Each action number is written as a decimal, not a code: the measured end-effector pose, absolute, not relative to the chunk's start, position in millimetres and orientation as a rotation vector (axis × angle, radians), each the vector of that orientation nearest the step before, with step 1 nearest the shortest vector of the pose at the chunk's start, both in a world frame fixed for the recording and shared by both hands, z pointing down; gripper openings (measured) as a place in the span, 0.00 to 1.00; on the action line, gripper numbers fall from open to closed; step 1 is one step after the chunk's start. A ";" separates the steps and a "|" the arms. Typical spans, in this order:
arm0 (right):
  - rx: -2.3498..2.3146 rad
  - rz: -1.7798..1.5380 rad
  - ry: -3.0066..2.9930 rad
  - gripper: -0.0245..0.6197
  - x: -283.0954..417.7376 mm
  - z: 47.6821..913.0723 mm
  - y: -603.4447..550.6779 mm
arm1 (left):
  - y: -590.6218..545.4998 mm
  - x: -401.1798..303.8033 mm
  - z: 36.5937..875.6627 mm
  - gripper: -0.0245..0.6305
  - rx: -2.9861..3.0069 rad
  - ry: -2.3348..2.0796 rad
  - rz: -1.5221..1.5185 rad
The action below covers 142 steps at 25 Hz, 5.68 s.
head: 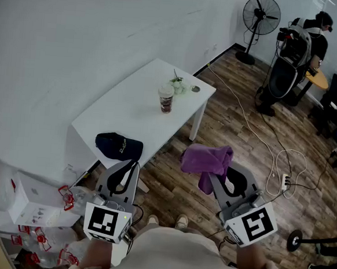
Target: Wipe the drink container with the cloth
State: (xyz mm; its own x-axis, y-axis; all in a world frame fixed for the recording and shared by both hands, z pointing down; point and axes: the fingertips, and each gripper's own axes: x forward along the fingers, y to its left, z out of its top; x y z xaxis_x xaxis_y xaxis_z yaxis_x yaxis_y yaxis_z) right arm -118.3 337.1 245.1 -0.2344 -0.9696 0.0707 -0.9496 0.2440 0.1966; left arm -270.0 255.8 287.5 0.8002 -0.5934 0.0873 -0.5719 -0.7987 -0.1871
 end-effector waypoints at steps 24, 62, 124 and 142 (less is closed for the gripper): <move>1.870 -0.087 -2.325 0.17 -60.1 266.7 376.1 | 296.7 -218.7 280.8 0.11 -2.861 0.915 -0.105; 1.785 0.097 -2.222 0.17 5.2 310.6 106.4 | 26.5 -139.2 346.4 0.56 -3.056 0.838 -0.209; 1.200 0.325 -2.480 0.17 72.6 404.5 -190.8 | -160.6 7.6 601.7 0.70 -3.134 1.157 -0.974; 0.831 0.476 -2.348 0.17 16.7 504.7 -193.4 | -160.8 9.5 608.6 0.67 -3.142 1.049 -0.927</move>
